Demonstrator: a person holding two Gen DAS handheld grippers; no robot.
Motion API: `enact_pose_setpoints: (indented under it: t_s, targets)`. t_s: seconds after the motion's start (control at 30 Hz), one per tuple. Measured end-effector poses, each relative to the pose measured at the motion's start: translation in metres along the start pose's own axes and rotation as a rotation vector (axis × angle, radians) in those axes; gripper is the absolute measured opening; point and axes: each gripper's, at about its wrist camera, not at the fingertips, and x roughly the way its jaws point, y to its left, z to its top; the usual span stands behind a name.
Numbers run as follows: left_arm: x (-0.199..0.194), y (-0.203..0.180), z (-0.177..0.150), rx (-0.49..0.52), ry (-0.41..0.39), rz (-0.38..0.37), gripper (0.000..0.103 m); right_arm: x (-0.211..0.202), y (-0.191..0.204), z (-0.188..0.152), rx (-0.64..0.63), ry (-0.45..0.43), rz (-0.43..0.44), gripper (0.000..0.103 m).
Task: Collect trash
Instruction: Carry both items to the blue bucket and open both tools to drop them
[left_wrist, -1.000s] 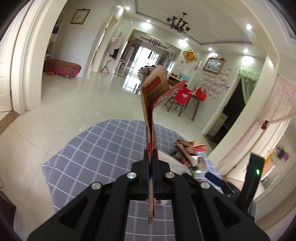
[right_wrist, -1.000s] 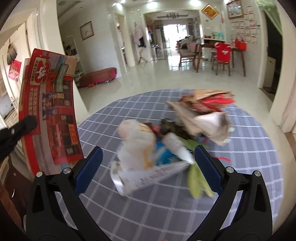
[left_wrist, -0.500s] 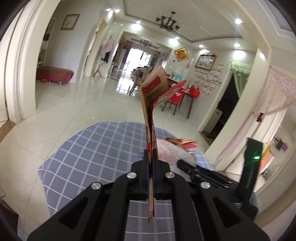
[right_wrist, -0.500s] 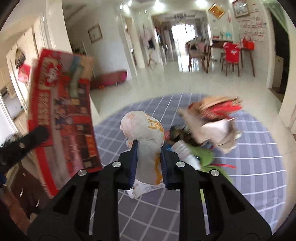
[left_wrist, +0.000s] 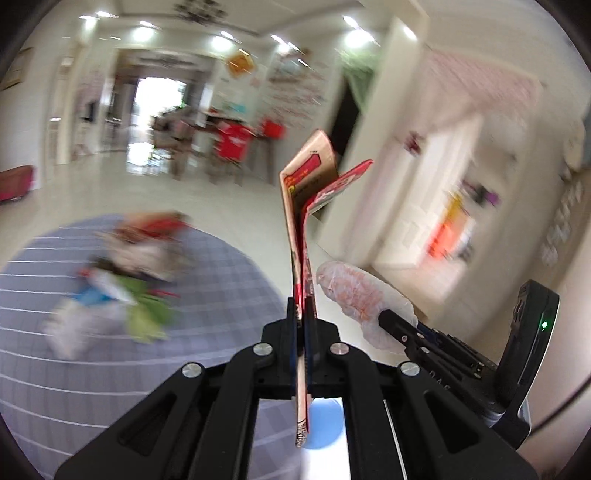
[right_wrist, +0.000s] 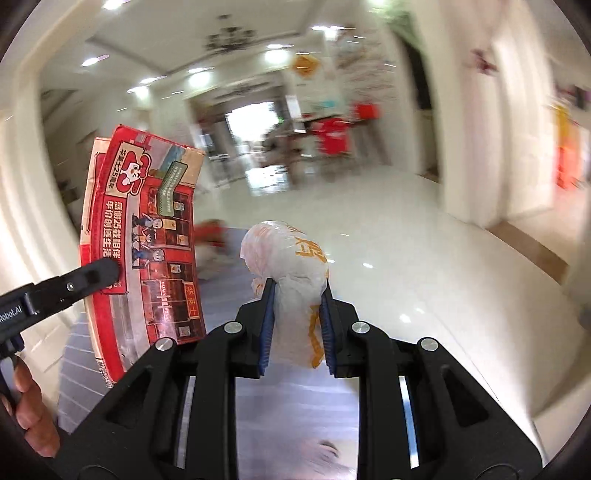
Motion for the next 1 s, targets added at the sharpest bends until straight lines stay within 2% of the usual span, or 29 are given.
enact_pose_setpoints:
  t_s: [0.13,0.23,0.27,0.4,0.5,0.53,0.57,0.6,0.63,0.67,0.9,1.0]
  targets:
    - [0.071,-0.056,-0.026,0.059,0.125,-0.074,0.003,-0.001,-0.073,-0.031,0.086,0.032,-0.130,0.022]
    - [0.118,-0.078,-0.047,0.078,0.212,-0.107,0.003,0.003,-0.120,-0.055,0.153,0.067,-0.196,0.022]
    - [0.142,-0.087,-0.059,0.082,0.265,-0.112,0.003,0.007,-0.134,-0.063,0.173,0.080,-0.216,0.022]
    - [0.204,-0.098,-0.089,0.092,0.387,-0.111,0.003,0.018,-0.184,-0.096,0.243,0.138,-0.286,0.022]
    - [0.235,-0.098,-0.104,0.081,0.433,-0.117,0.006,0.023,-0.203,-0.114,0.276,0.166,-0.316,0.022]
    - [0.245,-0.099,-0.109,0.075,0.449,-0.119,0.009,0.028,-0.211,-0.122,0.290,0.182,-0.322,0.022]
    - [0.257,-0.102,-0.113,0.073,0.473,-0.107,0.028,0.031,-0.217,-0.126,0.299,0.192,-0.323,0.022]
    - [0.266,-0.102,-0.117,0.073,0.490,-0.082,0.058,0.031,-0.225,-0.131,0.306,0.201,-0.325,0.022]
    - [0.274,-0.099,-0.122,0.073,0.495,-0.054,0.067,0.035,-0.230,-0.137,0.314,0.216,-0.327,0.022]
    - [0.278,-0.098,-0.124,0.070,0.495,-0.038,0.070,0.042,-0.234,-0.139,0.318,0.223,-0.327,0.022]
    - [0.286,-0.073,-0.133,0.060,0.535,0.014,0.070,0.066,-0.240,-0.132,0.323,0.276,-0.298,0.022]
    - [0.280,-0.067,-0.137,0.072,0.531,0.034,0.070,0.062,-0.225,-0.133,0.316,0.280,-0.287,0.022]
